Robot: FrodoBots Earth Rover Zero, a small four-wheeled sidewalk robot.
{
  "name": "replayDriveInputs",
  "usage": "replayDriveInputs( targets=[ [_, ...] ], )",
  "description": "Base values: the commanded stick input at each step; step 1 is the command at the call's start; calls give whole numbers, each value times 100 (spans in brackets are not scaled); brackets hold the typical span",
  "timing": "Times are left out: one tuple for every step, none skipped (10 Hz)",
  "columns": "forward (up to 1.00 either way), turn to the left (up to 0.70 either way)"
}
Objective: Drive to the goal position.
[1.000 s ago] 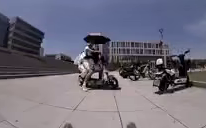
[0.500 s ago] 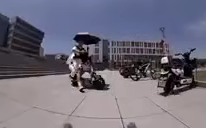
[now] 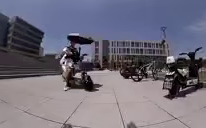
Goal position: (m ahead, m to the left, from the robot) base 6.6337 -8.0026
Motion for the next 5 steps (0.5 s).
replayDriveInputs(
  targets=[
    [45, 0],
    [45, 0],
    [45, 0],
    [45, 0],
    [45, 0]
  ],
)
